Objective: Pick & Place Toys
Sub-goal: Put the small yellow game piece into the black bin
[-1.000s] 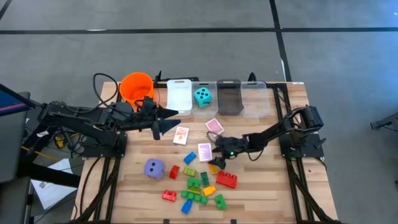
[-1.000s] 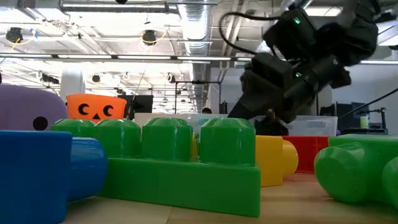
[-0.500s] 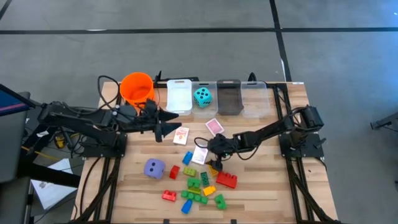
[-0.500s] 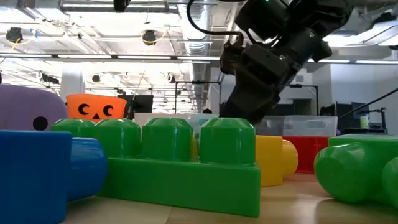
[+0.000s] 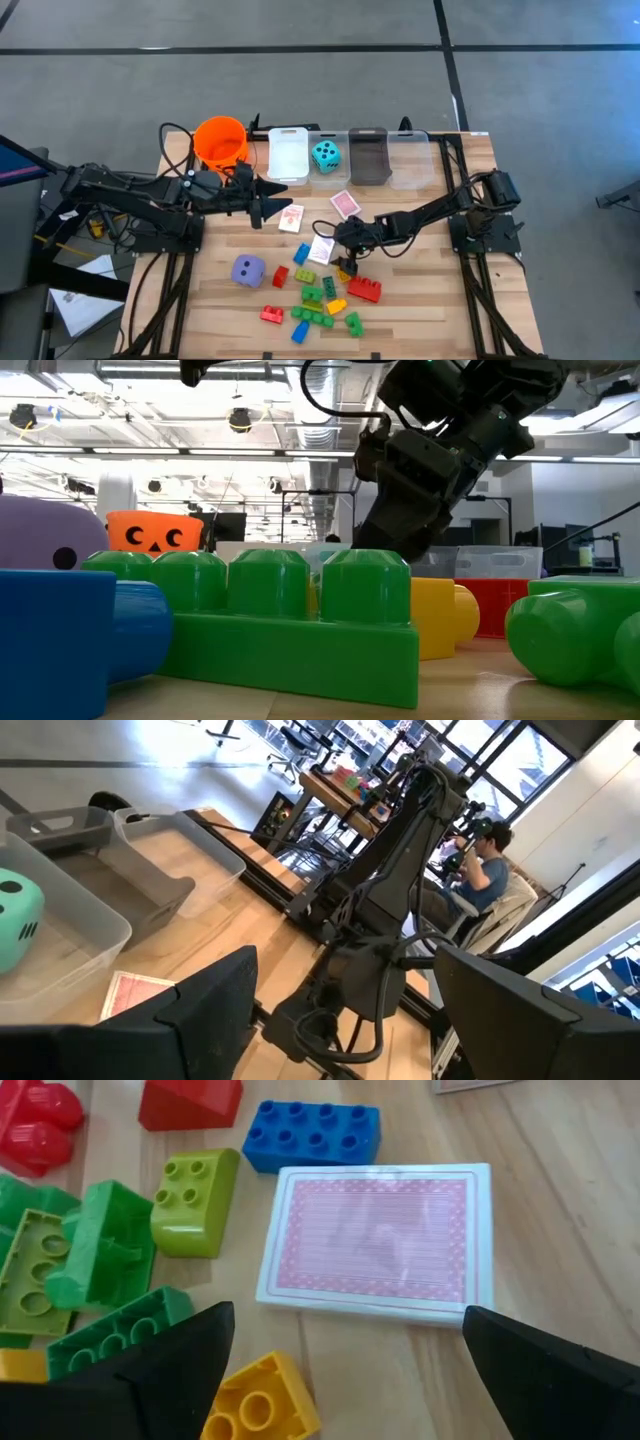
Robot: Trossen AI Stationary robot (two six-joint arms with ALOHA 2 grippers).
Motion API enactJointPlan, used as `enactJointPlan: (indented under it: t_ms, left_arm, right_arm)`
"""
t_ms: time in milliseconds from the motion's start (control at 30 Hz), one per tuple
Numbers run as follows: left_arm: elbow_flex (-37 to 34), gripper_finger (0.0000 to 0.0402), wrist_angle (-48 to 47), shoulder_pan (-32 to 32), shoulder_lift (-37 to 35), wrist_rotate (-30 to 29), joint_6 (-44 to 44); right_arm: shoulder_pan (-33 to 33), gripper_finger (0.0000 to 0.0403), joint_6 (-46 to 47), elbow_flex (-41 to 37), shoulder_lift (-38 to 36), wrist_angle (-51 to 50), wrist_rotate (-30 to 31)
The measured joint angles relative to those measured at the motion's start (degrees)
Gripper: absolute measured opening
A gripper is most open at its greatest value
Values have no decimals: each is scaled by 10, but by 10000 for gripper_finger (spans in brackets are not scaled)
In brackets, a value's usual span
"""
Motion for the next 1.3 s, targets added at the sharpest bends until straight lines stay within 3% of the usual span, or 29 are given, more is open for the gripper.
enactJointPlan:
  t_ms: [433,1000,1300]
  left_arm:
    - [0,298,0,0,0,0,0]
    - [0,298,0,0,0,0,0]
    - [0,298,0,0,0,0,0]
  right_arm:
    - [-5,385,30,20,-1,10,-8]
    - [3,399,-75,27,-1,-17,-15]
    - [-2,399,-80,27,-1,-70,31]
